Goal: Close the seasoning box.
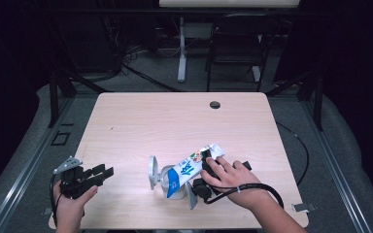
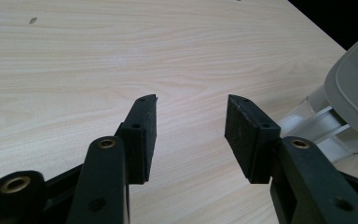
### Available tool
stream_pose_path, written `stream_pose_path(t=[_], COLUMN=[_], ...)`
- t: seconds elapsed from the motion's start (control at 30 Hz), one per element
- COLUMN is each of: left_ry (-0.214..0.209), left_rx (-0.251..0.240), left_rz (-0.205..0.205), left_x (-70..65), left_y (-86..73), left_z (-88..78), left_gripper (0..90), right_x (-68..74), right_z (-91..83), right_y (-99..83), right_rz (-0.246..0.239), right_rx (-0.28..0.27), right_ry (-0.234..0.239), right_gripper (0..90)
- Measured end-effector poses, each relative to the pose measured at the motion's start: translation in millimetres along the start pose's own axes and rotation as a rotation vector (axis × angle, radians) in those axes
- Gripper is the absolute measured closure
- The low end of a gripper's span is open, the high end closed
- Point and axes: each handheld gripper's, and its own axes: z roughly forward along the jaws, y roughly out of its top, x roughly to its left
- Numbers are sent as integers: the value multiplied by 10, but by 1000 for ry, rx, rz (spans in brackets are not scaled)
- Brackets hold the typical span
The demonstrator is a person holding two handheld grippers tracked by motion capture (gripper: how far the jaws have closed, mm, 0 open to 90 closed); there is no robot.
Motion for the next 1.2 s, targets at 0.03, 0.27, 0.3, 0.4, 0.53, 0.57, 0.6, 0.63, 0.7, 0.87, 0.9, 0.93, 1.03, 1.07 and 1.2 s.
stream_pose_path(t=[0.03, 0.27, 0.3, 0.4, 0.53, 0.57, 0.6, 0.63, 0.7, 0.87, 0.9, 0.93, 1.03, 1.07, 1.2], left_ry=[0, 1, 0, 0, 2, 2, 2, 1, 1, 1, 1, 1, 1, 1, 1], left_rx=[0, -1, 0, 0, 0, -1, 0, 0, 0, 0, -1, 0, 0, -1, 0], left_rz=[0, -1, -1, -1, -5, -5, -5, -5, -4, -5, -6, -5, -6, -6, -5], left_x=[0, 1, 0, 2, 5, 6, 5, 5, 4, 5, 5, 6, 6, 5, 4], left_y=[0, 1, 0, 0, -3, -4, -4, -3, -3, -4, -4, -4, -4, -4, -4], left_z=[0, -3, -2, -1, 0, 0, 0, 0, 1, 1, 0, 0, 0, 0, 1], left_gripper=[539, 540, 539, 539, 539, 539, 540, 540, 540, 540, 540, 540, 539, 540, 540], right_x=[-1, 4, 4, 2, 2, 3, 2, 1, 0, 1, 2, 1, 2, -2, -9], right_z=[-2, -8, -8, -9, -15, -16, -18, -20, -23, -23, -25, -25, -28, -29, -30], right_y=[-1, 0, 0, 2, 2, 1, 1, 3, 3, 1, 1, 1, 2, 2, 0], right_rz=[-1, -2, -3, -3, -13, -9, -9, -11, -12, -12, -8, -11, -12, -15, -22], right_rx=[1, 1, 1, -2, 0, -1, 0, 2, 3, -2, -1, -2, -2, -3, -15], right_ry=[-2, -8, -8, -7, -18, -12, -9, -9, -11, -12, -11, -11, -14, -15, -23], right_gripper=[576, 586, 587, 590, 596, 598, 599, 600, 602, 607, 608, 609, 612, 614, 621])
